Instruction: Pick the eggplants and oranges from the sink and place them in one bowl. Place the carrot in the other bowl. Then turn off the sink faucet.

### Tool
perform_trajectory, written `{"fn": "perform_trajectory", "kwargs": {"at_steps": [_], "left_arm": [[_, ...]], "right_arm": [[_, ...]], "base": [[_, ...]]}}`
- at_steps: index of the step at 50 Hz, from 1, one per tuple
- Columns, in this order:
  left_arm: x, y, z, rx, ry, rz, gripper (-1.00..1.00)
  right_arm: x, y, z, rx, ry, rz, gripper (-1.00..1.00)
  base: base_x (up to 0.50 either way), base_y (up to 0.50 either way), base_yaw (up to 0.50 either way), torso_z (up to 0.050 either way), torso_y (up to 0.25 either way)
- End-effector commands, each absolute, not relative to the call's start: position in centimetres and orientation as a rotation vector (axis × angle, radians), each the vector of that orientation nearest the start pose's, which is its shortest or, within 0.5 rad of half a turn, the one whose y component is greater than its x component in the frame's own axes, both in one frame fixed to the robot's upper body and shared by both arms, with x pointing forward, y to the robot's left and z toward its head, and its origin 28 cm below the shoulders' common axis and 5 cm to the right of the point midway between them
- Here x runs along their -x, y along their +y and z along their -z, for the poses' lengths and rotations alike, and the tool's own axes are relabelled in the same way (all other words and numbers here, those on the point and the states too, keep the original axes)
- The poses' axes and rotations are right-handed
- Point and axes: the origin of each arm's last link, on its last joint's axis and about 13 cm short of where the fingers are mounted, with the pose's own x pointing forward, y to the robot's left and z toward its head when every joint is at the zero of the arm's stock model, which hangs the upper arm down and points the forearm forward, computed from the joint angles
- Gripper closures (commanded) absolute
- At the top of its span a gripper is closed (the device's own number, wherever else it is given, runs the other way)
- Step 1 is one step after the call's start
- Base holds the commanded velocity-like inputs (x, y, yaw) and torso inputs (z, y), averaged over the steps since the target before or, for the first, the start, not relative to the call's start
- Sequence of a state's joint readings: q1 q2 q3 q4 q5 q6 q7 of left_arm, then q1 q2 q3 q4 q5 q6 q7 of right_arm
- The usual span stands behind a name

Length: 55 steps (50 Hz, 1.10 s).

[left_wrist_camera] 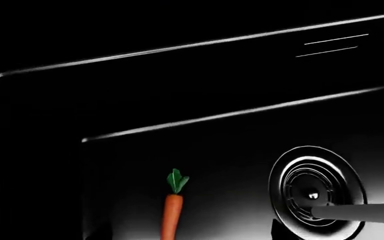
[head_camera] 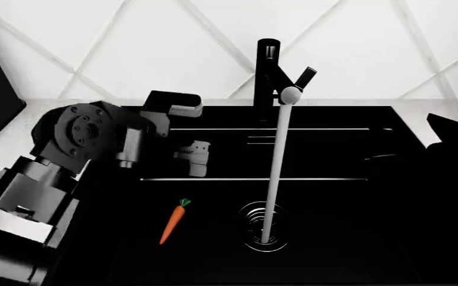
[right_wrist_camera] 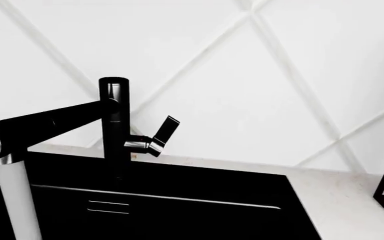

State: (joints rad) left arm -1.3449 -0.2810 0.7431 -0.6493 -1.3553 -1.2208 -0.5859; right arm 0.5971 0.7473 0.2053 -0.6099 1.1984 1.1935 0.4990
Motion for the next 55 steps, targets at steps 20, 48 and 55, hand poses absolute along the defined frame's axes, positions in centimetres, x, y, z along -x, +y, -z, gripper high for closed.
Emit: {"fn": "perform_trajectory", "kwargs": {"at_steps": [20,48,55], "left_arm": [[-38.6,20.4,-14.5,-0.083,0.985,0.064,-1.0],[-38.9,19.9,-14.0,-0.129,0.936,0.172,-1.0],[-38.9,19.8,-14.2,-0.132,0.934,0.172,-1.0]], "right_arm": [[-21.0,-19.4,-23.8,0.079,0.062,-0.033,-1.0],[-20.8,-19.9,-23.9,0.068,0.062,-0.025,-1.0],[-21.2,-20.3,-28.2,0.095,0.005,-0.02,-1.0]], "base": [[0.0,0.0,0.0,0.0,0.0],[0.0,0.0,0.0,0.006,-0.051],[0.0,0.0,0.0,0.022,-0.173]]}}
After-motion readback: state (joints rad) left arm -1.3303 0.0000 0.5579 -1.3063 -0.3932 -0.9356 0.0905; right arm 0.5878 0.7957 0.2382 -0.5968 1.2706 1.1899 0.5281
